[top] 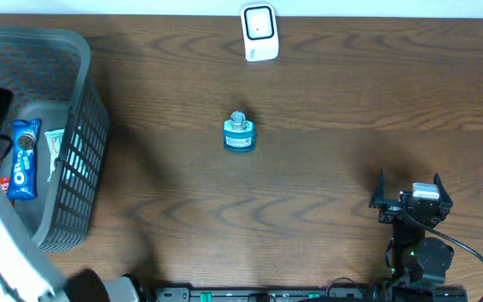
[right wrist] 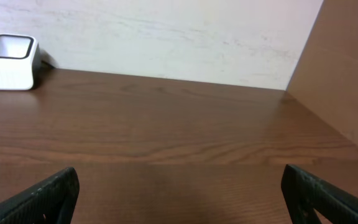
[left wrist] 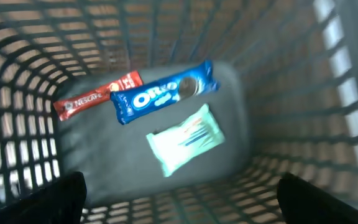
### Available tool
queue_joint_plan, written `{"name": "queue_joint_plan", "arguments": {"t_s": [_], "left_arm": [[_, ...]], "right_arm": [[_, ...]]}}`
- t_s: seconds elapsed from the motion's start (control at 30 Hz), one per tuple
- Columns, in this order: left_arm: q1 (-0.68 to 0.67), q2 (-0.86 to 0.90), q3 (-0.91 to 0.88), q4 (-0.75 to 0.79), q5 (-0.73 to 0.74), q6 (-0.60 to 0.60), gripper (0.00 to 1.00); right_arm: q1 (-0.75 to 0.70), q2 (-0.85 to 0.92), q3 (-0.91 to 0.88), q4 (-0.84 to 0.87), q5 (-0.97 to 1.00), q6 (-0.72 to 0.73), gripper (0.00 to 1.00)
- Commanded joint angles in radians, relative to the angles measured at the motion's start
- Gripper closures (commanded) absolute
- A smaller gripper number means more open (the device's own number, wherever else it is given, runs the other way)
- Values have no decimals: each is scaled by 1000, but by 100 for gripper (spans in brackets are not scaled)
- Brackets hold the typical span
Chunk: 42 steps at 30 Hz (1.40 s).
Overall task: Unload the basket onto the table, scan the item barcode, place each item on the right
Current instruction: 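Reach the left gripper into the basket and grasp the mint-green wipes pack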
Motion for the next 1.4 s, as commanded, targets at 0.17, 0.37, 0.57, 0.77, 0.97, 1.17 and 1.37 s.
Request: {"name": "queue_joint_plan", "arguments": {"t_s": [0.17, 0.37, 0.57, 0.77, 0.97, 1.17, 1.37], "left_arm": [[10, 239, -6, 18, 134, 392, 2], [40, 366, -19, 57, 311, 482, 2], [88, 452, -23, 63, 325, 554, 2], [116, 512, -40, 68, 414, 662, 1], [116, 543, -145, 149, 414, 676, 2], [116, 543, -284, 272, 414, 676, 10], [116, 543, -340, 337, 414, 676, 40]], "right_arm": [[9, -5, -2, -2, 5, 7, 1], [9, -5, -2, -2, 5, 6, 1], [9, -5, -2, -2, 5, 7, 1], [9, -5, -2, -2, 5, 6, 1], [8, -5, -2, -2, 5, 7, 1], [8, -5, -2, -2, 5, 7, 1], [9, -5, -2, -2, 5, 6, 1]]}}
